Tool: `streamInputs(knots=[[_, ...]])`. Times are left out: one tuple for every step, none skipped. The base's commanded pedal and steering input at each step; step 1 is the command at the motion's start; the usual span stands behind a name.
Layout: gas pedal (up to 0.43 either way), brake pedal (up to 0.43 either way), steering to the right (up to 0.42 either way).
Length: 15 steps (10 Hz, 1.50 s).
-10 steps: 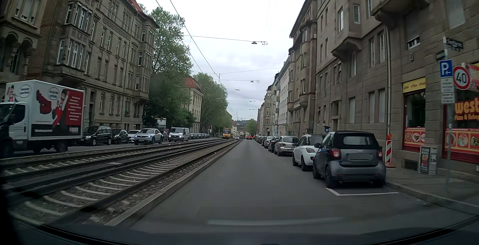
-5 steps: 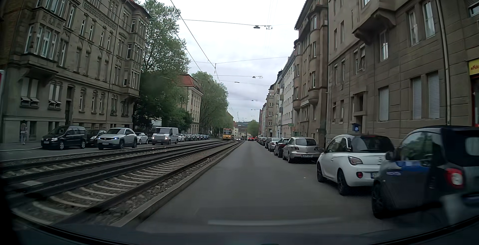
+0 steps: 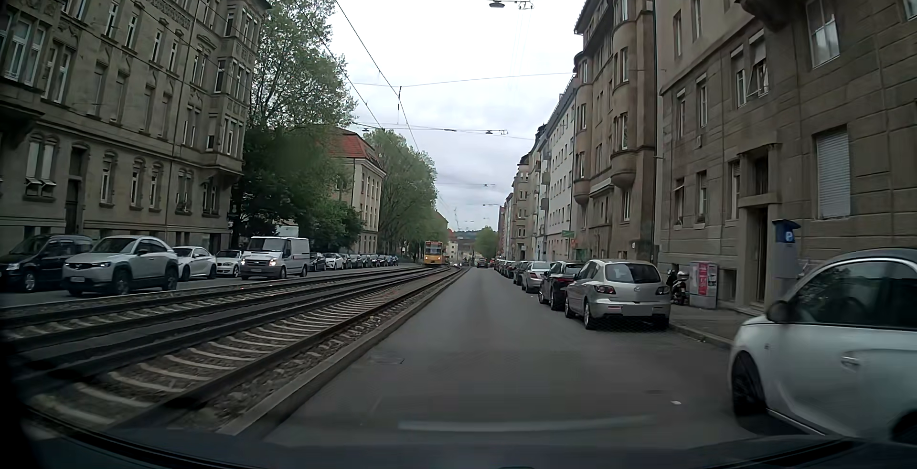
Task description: Follow the waypoints while adhering to traffic rules and regulations
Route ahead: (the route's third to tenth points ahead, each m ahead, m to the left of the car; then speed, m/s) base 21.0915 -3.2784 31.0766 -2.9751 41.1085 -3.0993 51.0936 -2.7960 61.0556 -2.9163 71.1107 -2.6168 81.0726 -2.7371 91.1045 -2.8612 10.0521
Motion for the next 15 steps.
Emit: streamInputs(knots=[[0.020,0.000,0.001],[0.020,0.000,0.001],[0.020,0.000,0.001],[0.020,0.000,0.002],[0.020,0.000,0.004],[0.020,0.000,0.004],[0.020,0.000,0.005],[0.020,0.000,0.005],[0.020,0.000,0.006],[0.020,0.000,0.005],[0.020,0.000,0.005],[0.020,0.000,0.005],[0.020,0.000,0.005],[0.020,0.000,0.005],[0.020,0.000,0.005]])
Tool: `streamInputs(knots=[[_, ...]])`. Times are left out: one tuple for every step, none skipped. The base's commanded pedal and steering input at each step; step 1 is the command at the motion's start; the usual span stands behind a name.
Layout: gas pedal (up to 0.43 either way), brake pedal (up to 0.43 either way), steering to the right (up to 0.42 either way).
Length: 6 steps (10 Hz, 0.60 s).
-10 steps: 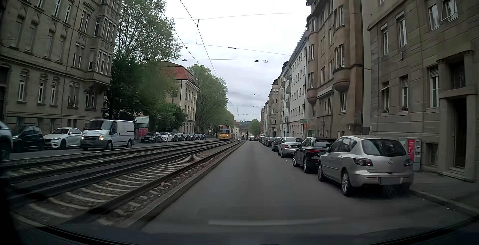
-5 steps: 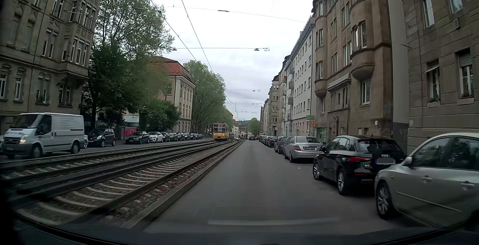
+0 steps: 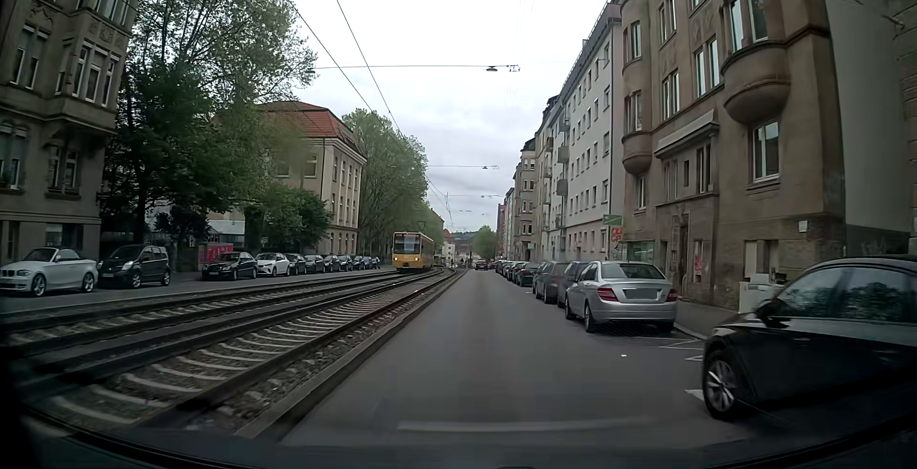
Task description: Follow the waypoints while adhering to traffic rules and regulations
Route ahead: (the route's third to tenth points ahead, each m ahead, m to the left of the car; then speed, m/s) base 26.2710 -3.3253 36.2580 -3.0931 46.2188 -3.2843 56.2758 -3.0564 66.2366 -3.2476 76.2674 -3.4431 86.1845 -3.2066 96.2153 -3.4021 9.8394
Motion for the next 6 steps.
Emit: streamInputs(knots=[[0.020,0.000,0.005],[0.020,0.000,0.009],[0.020,0.000,0.010],[0.020,0.000,0.007],[0.020,0.000,0.008],[0.020,0.000,0.009]])
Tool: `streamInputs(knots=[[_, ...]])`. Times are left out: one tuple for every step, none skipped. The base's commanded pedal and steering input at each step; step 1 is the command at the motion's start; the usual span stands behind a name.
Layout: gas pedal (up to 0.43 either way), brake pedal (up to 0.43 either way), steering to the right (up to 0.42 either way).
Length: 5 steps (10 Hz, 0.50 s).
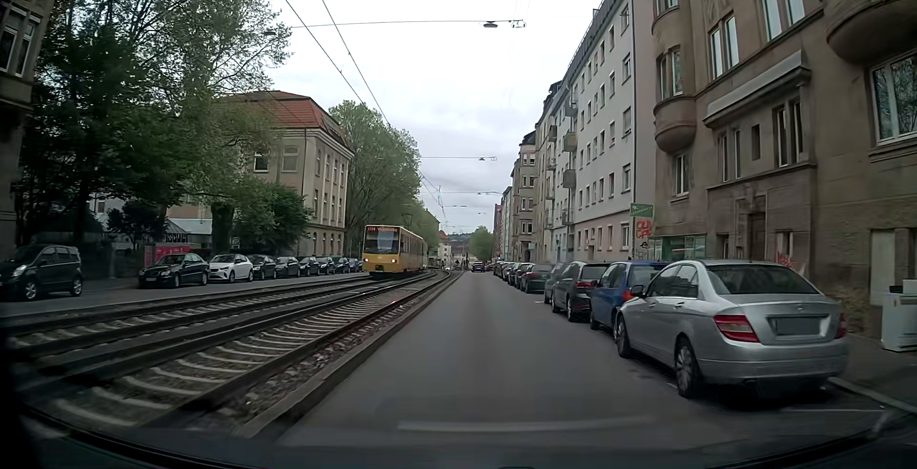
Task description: Follow the waypoints while adhering to traffic rules and regulations
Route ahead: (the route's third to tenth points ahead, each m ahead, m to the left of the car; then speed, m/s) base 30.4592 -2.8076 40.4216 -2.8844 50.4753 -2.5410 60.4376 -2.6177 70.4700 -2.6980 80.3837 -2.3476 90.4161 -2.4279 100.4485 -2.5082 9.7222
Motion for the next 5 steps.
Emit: streamInputs(knots=[[0.020,0.000,0.009],[0.020,0.000,0.010],[0.020,0.000,0.009],[0.000,0.000,0.008],[0.000,0.000,0.007]])
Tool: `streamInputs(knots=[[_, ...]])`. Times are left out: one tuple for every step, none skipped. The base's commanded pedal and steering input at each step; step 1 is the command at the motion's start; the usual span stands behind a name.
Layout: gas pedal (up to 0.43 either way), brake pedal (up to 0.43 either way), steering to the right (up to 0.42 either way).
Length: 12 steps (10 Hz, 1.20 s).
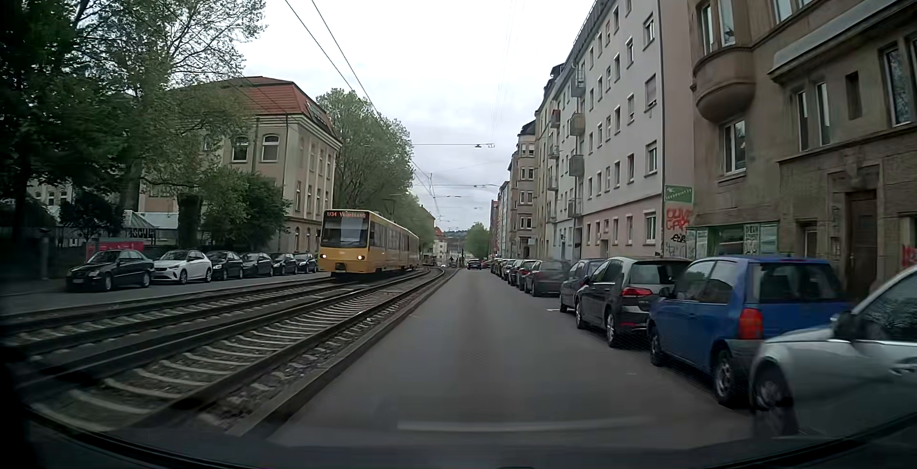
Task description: Follow the waypoints while adhering to traffic rules and regulations
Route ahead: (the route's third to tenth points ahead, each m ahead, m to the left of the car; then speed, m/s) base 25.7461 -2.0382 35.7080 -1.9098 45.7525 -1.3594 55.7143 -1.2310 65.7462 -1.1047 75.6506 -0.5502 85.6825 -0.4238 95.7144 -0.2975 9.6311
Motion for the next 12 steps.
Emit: streamInputs(knots=[[0.000,0.000,0.004],[0.000,0.000,0.004],[0.000,0.000,0.003],[0.000,0.000,0.002],[0.000,0.000,0.002],[0.000,0.000,0.001],[0.000,0.000,0.000],[0.000,0.000,0.000],[0.000,0.000,0.000],[0.000,0.000,0.000],[0.008,0.000,0.000],[0.008,0.000,-0.001]])
